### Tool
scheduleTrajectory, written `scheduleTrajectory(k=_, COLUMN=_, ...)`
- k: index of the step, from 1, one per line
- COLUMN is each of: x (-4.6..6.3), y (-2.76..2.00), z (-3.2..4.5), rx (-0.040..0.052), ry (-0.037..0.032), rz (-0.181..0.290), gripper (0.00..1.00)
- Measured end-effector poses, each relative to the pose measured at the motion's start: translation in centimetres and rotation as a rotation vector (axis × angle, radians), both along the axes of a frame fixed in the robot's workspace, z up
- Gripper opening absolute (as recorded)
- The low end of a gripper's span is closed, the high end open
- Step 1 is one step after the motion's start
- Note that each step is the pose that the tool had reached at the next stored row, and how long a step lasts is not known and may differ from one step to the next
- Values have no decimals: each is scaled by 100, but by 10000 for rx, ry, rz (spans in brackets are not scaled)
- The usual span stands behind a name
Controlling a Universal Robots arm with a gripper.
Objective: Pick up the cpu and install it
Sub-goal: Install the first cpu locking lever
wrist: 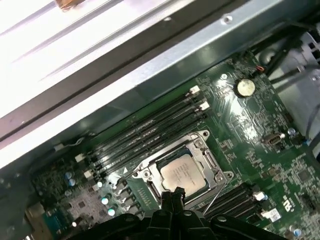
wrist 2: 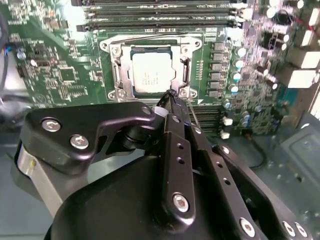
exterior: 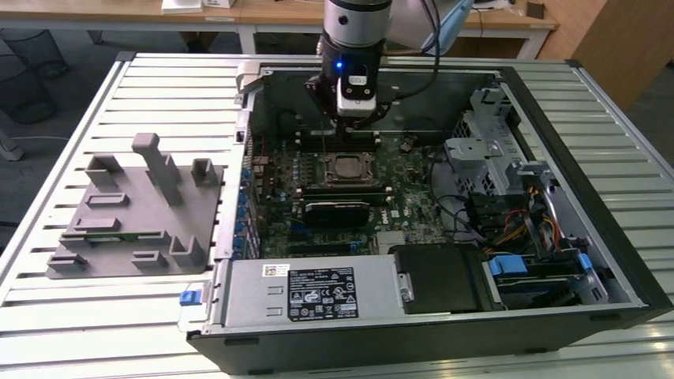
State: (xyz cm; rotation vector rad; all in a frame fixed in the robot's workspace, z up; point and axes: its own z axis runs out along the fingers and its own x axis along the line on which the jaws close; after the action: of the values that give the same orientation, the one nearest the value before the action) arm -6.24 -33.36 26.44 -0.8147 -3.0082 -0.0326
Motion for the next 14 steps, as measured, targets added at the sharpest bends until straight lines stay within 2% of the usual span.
scheduleTrajectory(k=14, x=-2, y=0, z=-19, rx=-12, ry=-1, rz=2535, gripper=11)
